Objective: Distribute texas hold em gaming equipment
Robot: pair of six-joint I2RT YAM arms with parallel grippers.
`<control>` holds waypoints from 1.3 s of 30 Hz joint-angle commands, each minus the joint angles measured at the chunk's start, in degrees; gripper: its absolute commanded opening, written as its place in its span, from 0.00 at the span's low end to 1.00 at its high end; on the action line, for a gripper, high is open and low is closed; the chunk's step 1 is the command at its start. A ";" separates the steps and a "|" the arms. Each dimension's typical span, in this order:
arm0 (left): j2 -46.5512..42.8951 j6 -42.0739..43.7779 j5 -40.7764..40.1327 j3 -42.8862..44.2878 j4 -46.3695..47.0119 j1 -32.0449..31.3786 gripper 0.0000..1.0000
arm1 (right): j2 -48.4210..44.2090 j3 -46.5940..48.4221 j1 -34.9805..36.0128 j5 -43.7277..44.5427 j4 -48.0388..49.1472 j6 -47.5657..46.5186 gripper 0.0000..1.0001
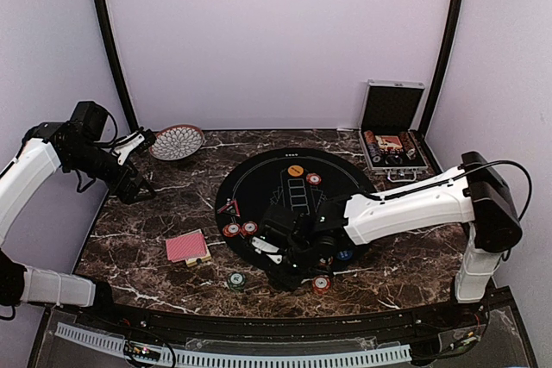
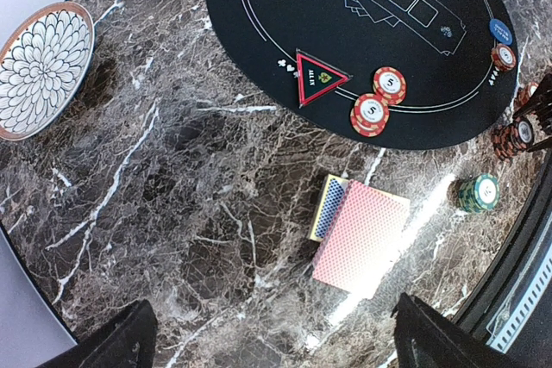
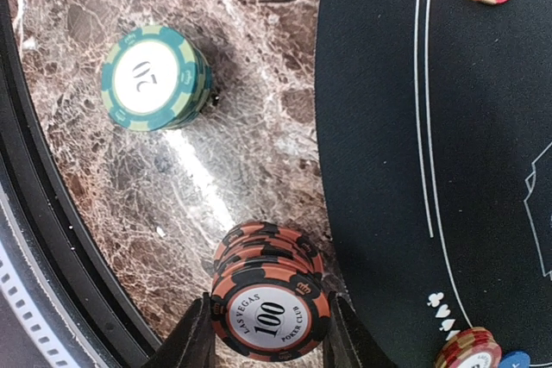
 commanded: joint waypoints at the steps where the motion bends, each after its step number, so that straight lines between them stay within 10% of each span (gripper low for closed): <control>1: -1.31 0.80 -0.09 1.14 -1.45 -0.14 0.99 | -3.58 1.54 0.60 2.74 -0.20 -0.69 0.02; 16: -1.28 0.87 0.03 1.15 -1.20 -0.16 0.99 | -2.38 12.42 -10.91 7.06 -3.81 -1.50 0.00; 39: 0.54 0.35 1.34 1.07 -0.47 -0.17 0.99 | 28.39 44.66 -29.06 8.48 -3.87 -2.26 0.00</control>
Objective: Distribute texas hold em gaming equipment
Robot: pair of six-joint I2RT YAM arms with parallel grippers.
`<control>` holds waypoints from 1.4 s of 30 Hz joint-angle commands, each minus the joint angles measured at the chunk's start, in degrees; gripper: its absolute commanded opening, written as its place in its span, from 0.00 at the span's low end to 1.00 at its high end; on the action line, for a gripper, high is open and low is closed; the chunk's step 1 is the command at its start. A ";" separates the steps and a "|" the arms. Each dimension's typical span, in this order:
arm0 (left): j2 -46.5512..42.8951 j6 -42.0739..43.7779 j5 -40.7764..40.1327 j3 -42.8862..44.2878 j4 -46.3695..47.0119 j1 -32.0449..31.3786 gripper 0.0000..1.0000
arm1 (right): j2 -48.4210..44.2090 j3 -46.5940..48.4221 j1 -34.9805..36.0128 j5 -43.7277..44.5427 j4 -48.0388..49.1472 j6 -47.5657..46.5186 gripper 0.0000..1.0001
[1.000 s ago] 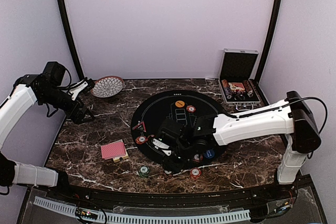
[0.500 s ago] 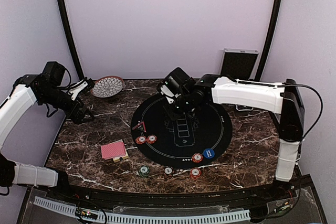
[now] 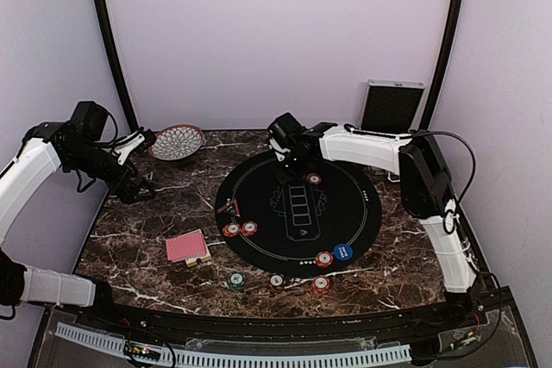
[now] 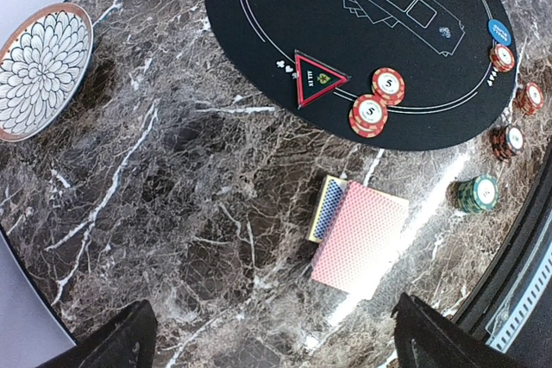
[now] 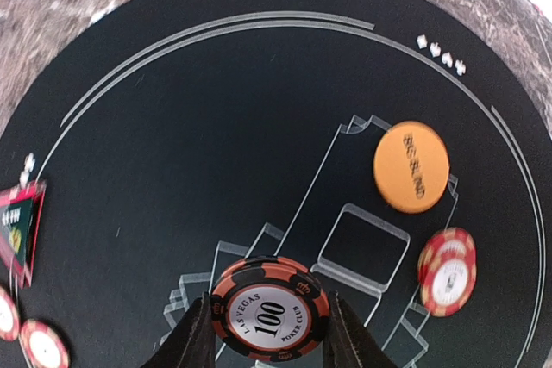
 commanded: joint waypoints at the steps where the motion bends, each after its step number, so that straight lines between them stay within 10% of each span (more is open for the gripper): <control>1: 0.62 0.39 1.01 1.14 -0.50 -0.14 0.99 | 3.43 5.10 -1.78 -0.28 0.65 0.58 0.00; 26: 1.25 0.25 0.42 1.31 -0.77 -0.13 0.99 | 12.59 5.71 -6.05 -2.20 2.34 0.83 0.01; 42: 0.92 -0.01 0.25 1.55 -0.86 -0.13 0.99 | 13.56 7.81 -6.27 -3.64 1.75 0.97 0.48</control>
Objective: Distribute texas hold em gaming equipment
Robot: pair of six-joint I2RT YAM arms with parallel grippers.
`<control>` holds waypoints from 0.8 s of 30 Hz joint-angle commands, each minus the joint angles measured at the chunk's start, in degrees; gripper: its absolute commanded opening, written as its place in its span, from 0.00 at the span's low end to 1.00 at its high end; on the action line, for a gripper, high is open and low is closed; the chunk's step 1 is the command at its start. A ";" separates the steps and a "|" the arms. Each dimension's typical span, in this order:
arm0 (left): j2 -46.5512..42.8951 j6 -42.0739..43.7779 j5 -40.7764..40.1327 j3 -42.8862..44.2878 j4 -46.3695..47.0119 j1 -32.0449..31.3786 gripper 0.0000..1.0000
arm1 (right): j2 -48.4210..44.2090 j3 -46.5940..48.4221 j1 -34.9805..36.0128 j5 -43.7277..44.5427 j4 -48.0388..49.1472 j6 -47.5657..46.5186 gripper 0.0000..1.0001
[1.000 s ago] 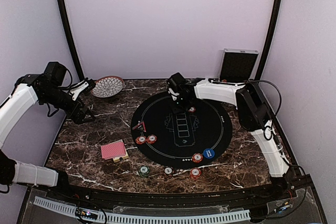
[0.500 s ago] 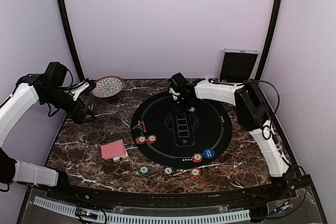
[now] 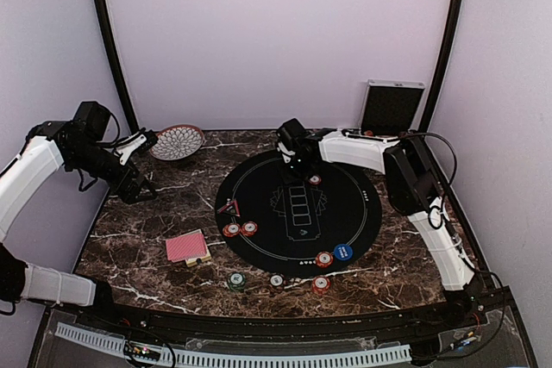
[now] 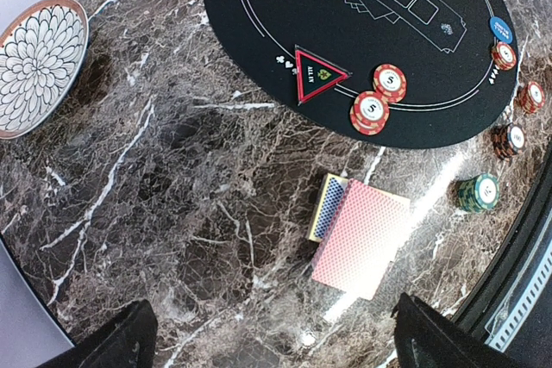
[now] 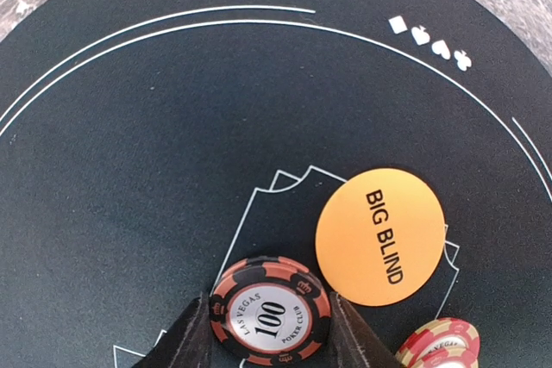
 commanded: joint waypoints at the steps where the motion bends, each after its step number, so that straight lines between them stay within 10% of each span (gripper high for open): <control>1: -0.80 0.01 0.33 1.15 -0.82 -0.13 0.99 | 3.06 0.33 -0.70 -0.85 0.01 0.32 0.49; 16: -2.22 0.27 0.04 0.40 -0.84 -0.18 0.99 | -2.27 0.58 -0.34 0.48 -1.27 -0.24 0.60; 24: -2.35 -0.16 0.07 0.62 -1.03 -0.13 0.99 | -20.02 -15.82 6.39 2.68 2.95 -1.51 0.65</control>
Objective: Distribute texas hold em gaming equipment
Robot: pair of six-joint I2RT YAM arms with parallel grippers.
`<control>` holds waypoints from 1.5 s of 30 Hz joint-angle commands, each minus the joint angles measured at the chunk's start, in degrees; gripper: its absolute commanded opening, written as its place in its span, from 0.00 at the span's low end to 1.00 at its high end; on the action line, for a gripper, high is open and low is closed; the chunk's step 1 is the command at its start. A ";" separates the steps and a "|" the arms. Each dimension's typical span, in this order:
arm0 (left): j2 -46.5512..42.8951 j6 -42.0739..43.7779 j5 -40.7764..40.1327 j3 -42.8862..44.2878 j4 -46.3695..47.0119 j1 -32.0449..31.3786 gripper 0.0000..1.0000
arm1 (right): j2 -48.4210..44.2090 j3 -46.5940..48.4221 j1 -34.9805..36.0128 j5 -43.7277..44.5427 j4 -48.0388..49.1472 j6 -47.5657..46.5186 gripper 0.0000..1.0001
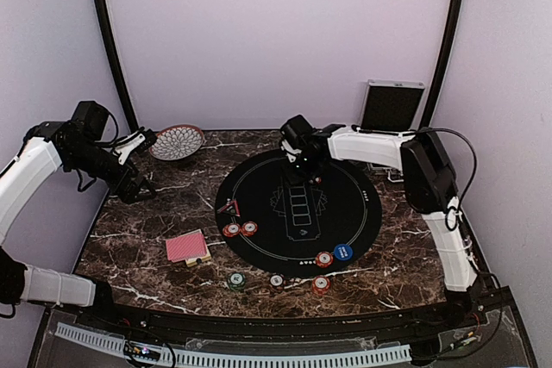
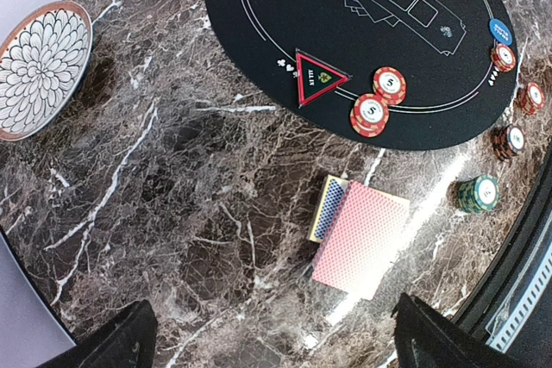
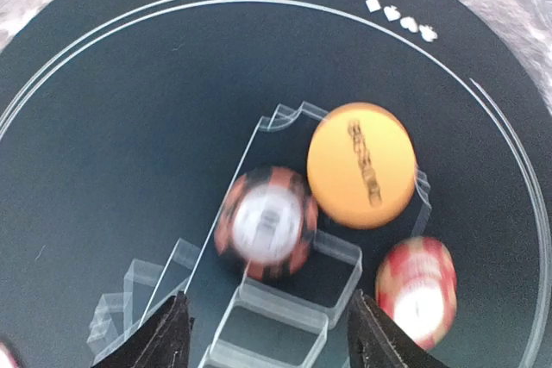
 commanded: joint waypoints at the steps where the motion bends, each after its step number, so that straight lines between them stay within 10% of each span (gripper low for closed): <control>1: -1.56 -0.10 0.12 0.45 -1.03 -0.13 0.99 | -14.14 -10.14 6.44 2.05 3.33 -0.96 0.66; 16: -1.93 0.10 0.71 0.19 -1.27 -0.17 0.99 | -33.44 -39.22 28.71 -5.25 3.71 3.59 0.85; 45: -2.18 0.18 0.45 0.97 -2.10 -0.13 0.99 | -26.17 -38.07 32.50 -8.93 4.90 -0.52 0.68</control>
